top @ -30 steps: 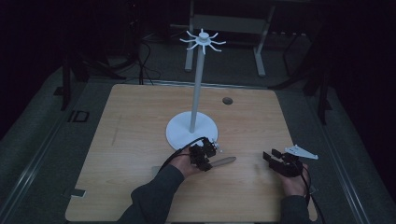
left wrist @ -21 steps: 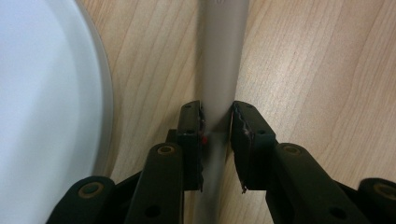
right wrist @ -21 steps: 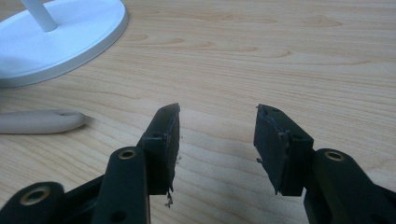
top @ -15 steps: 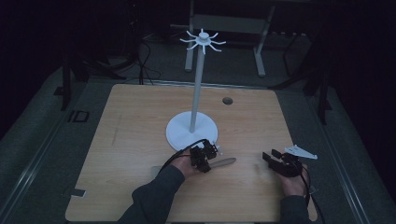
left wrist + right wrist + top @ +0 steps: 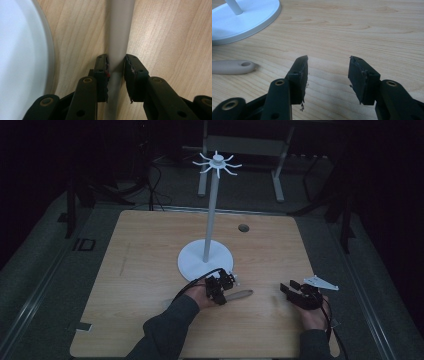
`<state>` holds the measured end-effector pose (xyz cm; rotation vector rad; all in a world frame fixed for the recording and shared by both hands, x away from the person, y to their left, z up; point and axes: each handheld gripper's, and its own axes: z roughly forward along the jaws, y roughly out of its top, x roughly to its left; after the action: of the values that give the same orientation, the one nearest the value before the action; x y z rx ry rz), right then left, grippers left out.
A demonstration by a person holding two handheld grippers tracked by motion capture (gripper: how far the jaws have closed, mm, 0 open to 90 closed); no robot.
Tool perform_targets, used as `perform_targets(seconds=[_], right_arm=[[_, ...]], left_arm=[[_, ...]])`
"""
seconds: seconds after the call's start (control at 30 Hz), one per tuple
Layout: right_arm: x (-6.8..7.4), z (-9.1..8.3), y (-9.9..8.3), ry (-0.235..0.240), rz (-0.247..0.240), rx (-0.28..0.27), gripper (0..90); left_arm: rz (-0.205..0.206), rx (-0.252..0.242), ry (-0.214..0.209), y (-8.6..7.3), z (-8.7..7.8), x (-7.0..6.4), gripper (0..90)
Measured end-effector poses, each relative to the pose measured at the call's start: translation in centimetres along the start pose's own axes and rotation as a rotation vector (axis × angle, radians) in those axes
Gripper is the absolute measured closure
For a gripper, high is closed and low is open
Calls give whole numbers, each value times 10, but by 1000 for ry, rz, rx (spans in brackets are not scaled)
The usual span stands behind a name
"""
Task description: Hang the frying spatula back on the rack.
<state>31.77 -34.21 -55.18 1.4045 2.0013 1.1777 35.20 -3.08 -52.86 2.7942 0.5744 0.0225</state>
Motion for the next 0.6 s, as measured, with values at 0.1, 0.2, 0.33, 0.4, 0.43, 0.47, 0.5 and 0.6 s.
perform_targets(seconds=[0.1,0.2,0.33,0.4,0.43,0.47,0.5,0.6], right_arm=[[0,0,0,0,-1,-2,498],[0,0,0,3,-1,-2,498],[2,1,0,7,-4,3,497],[2,1,0,8,-6,4,497],[4,2,1,11,-9,7,497],[4,2,1,15,-11,7,497],[5,2,1,17,-10,8,497],[9,4,2,27,-16,11,509]], left_arm=[[24,13,27,2,0,-4,741],[32,5,41,1,0,-5,744],[8,-19,51,-2,-1,-4,746],[7,-23,54,-2,-1,-3,745],[-5,-45,60,-4,-5,-3,746],[-6,-51,64,-4,-7,-3,746],[-6,-51,64,-4,-7,-3,746],[-28,-102,85,-7,-19,-2,746]])
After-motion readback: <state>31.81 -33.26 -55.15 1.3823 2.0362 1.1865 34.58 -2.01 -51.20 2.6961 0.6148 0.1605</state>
